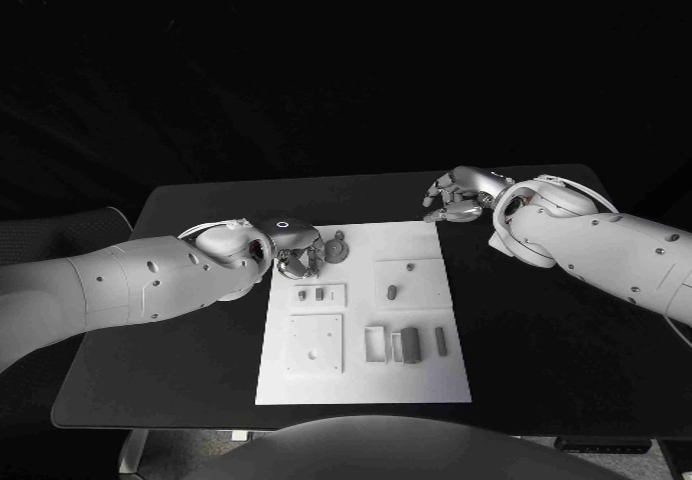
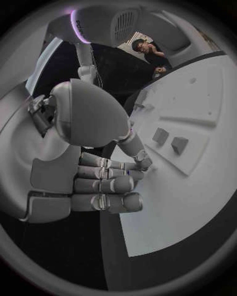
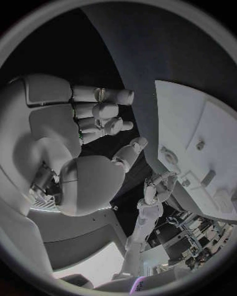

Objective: Assemble the parts on the task board

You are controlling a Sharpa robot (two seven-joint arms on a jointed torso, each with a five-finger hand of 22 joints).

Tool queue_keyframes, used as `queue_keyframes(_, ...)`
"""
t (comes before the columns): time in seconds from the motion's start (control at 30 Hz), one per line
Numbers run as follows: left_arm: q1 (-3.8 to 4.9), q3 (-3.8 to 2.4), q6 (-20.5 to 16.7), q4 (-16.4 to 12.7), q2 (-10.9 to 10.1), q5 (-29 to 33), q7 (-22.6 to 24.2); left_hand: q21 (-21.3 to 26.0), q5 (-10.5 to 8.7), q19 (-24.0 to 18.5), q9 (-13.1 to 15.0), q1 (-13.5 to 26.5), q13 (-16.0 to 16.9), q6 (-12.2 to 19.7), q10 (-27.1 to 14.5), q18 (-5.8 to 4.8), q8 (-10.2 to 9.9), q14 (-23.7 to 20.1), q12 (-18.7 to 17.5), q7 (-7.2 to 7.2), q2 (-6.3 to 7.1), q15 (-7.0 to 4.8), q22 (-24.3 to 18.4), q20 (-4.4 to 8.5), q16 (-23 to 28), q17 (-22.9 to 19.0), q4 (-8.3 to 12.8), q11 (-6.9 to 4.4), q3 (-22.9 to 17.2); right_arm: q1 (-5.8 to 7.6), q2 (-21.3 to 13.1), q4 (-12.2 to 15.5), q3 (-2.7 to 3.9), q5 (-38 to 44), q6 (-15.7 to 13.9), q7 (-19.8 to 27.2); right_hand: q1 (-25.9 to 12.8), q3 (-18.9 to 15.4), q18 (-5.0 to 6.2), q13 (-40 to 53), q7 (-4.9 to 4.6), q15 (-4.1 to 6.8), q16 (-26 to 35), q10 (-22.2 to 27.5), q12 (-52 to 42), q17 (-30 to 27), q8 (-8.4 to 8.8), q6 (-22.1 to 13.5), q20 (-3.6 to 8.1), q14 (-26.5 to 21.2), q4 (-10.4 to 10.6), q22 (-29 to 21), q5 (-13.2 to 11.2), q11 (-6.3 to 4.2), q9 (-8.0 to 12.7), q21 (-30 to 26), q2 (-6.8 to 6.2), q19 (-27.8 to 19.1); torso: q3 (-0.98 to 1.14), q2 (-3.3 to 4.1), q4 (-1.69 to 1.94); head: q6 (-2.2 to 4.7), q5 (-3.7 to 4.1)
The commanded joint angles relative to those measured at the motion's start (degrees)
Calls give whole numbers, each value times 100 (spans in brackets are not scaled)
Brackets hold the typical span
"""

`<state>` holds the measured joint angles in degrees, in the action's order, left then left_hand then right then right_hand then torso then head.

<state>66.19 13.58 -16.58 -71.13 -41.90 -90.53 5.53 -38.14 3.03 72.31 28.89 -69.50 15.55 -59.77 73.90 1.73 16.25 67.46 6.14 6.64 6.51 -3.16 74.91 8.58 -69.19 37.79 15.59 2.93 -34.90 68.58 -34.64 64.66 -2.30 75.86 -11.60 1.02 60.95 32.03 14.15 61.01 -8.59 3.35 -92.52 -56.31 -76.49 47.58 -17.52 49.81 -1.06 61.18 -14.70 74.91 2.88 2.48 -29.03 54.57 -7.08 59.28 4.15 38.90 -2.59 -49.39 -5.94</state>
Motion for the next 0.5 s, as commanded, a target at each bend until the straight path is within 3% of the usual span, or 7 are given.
queue_keyframes(0.03, 5, -2, 74, -21, -1, -29, 2, -34, 30, -7, 7, -17, 9, -39, 38, 625, 27, 11, 23, -15, 23, -38, 120, 36, -15, -9, 0, -8, -41, -3, 3, 9, 2, 6, 65, 38, 0, -14, 85, -9, -41, -2, 26, 67, -29, 9, 32, -11, 26, 31, 27, 68, -9, 18, -9, -27, 27, -1, 1, 2, 1, -3, 6)
queue_keyframes(0.5, 4, -1, 140, -38, 9, -31, 7, -35, 29, -11, 3, -18, 14, -39, 42, 622, 27, 9, 16, -15, 37, -40, 121, 39, -15, -15, 8, -9, -40, -3, 6, 6, 2, 6, 66, 38, 0, -14, 85, -12, -41, -2, 27, 68, -31, 9, 33, -11, 26, 31, 26, 68, -9, 18, -11, -27, 27, -1, 4, 1, -3, -27, 20)
